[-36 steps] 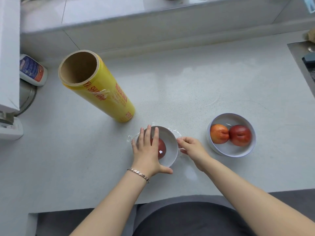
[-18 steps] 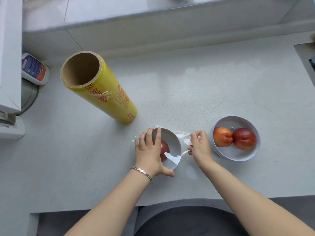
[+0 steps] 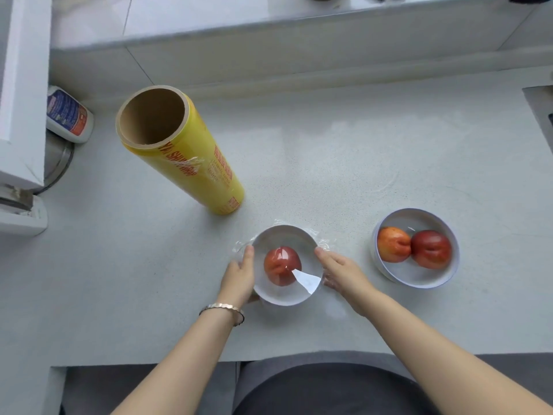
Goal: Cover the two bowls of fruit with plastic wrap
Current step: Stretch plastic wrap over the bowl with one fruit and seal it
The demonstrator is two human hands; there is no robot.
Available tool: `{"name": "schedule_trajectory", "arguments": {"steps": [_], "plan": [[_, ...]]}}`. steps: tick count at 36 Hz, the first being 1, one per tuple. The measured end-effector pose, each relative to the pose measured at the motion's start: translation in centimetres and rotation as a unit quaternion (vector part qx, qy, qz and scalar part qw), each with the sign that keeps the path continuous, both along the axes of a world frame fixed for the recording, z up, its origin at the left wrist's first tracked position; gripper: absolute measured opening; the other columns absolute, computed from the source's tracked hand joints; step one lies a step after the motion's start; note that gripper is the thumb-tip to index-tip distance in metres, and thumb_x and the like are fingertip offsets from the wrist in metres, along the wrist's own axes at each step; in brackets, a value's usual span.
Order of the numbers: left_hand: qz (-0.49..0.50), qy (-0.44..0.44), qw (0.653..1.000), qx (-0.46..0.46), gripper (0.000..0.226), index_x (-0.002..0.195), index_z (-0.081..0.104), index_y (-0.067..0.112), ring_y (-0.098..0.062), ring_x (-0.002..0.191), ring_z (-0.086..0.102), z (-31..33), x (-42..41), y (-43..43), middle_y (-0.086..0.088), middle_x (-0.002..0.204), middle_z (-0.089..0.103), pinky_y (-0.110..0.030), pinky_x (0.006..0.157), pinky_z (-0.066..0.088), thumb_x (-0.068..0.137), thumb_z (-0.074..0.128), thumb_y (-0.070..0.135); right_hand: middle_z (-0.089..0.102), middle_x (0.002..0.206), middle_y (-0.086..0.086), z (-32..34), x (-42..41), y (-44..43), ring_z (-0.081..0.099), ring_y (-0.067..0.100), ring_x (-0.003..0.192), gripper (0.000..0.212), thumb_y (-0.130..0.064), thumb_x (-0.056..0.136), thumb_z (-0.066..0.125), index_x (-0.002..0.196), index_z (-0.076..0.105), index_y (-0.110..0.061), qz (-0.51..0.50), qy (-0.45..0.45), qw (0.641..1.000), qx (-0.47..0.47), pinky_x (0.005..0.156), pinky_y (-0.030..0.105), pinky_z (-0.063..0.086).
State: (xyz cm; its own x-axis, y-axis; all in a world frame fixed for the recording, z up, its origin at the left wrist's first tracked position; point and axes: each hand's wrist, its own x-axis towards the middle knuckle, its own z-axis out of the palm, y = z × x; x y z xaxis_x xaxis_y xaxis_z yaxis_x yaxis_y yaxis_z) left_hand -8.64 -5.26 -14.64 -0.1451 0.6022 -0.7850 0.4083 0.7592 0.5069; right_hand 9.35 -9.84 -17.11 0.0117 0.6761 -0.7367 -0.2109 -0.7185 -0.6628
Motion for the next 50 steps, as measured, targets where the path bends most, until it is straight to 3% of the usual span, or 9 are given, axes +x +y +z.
{"name": "schedule_trajectory", "arguments": {"steps": [3,7,12,19,23,28,40,45,50], "plan": [[0.037,-0.022,0.999,-0.025,0.043,0.083,0.055,0.021,-0.037,0.098,0.062,-0.3,0.2,0.0,-0.023,0.110,0.062,-0.053,0.081,0.054,0.089,0.038,0.060,0.061,0.053,-0.021,-0.1,0.0,-0.3,0.054,-0.005,0.055,0.017,-0.030,0.093,0.052,0.101,0.062,-0.019,0.009,-0.002,1.000,0.009,0.082,0.027,0.045],[0.064,-0.069,0.995,-0.015,0.034,0.100,0.056,0.018,-0.031,0.098,0.063,1.0,0.6,-0.8,-0.016,0.112,0.062,-0.046,0.074,0.057,0.095,0.039,0.048,0.066,0.112,0.004,0.4,0.2,-0.7,0.063,0.016,0.087,0.038,-0.031,0.089,0.057,0.122,0.052,-0.013,-0.017,0.017,1.000,-0.003,0.089,0.035,0.052],[0.045,-0.118,0.991,0.048,0.024,0.096,0.058,0.019,-0.031,0.091,0.063,2.6,0.8,-2.1,-0.019,0.108,0.064,-0.050,0.079,0.054,0.096,0.042,0.037,0.065,0.098,0.009,1.9,1.2,-1.4,0.062,0.020,0.082,0.015,-0.021,0.089,0.057,0.101,0.047,-0.023,-0.019,0.043,0.998,0.030,0.080,0.030,0.051],[0.003,-0.177,0.980,0.085,0.024,0.105,0.056,0.018,-0.021,0.098,0.064,4.9,0.0,-2.7,-0.010,0.115,0.063,-0.036,0.077,0.056,0.091,0.050,0.036,0.071,0.073,-0.006,5.2,3.2,-2.2,0.065,0.004,0.066,0.039,0.001,0.081,0.065,0.104,0.047,-0.025,0.032,0.022,0.993,0.107,0.062,0.015,0.049],[-0.057,-0.148,0.969,0.187,0.078,0.127,0.040,0.029,-0.011,0.121,0.049,5.7,-0.5,-1.5,0.002,0.136,0.047,-0.034,0.101,0.042,0.064,0.068,0.065,0.065,0.092,0.004,6.9,3.5,-2.6,0.064,0.002,0.074,0.045,-0.011,0.065,0.071,0.101,0.053,-0.031,0.034,-0.025,0.989,0.139,0.071,0.012,0.051],[-0.182,-0.210,0.940,0.197,0.097,0.118,0.053,0.030,-0.003,0.113,0.056,6.8,-0.1,0.1,0.010,0.121,0.060,-0.021,0.094,0.043,0.038,0.069,0.082,0.067,0.083,-0.003,8.4,3.5,-2.9,0.064,0.002,0.074,0.054,-0.025,0.048,0.072,0.100,0.058,-0.029,0.058,0.000,0.983,0.174,0.067,0.012,0.050],[-0.096,-0.218,0.927,0.290,0.087,0.092,0.067,0.018,-0.002,0.085,0.066,6.5,0.6,-2.6,0.012,0.084,0.073,-0.015,0.074,0.049,0.038,0.064,0.086,0.069,0.102,-0.017,10.8,3.4,-3.0,0.063,0.000,0.096,0.048,-0.038,0.062,0.069,0.107,0.058,-0.029,0.160,-0.005,0.972,0.174,0.079,0.015,0.049],[-0.126,-0.162,0.931,0.302,0.076,0.092,0.066,0.030,-0.004,0.088,0.066,7.2,0.0,-3.5,0.017,0.090,0.072,-0.016,0.077,0.050,0.038,0.065,0.084,0.069,0.082,-0.009,12.1,2.7,-1.1,0.062,0.002,0.081,0.055,-0.068,0.062,0.056,0.086,0.070,-0.020,0.162,-0.102,0.971,0.143,0.088,0.025,0.046],[-0.159,-0.131,0.930,0.305,0.055,0.092,0.065,0.036,-0.005,0.091,0.065,7.7,-0.3,-3.9,0.017,0.092,0.071,-0.025,0.082,0.051,0.043,0.072,0.060,0.058,0.062,-0.012,12.5,2.4,0.3,0.050,0.003,0.065,0.029,-0.045,0.077,0.063,0.076,0.069,-0.017,0.217,-0.111,0.964,0.102,0.069,0.018,0.041]]}}
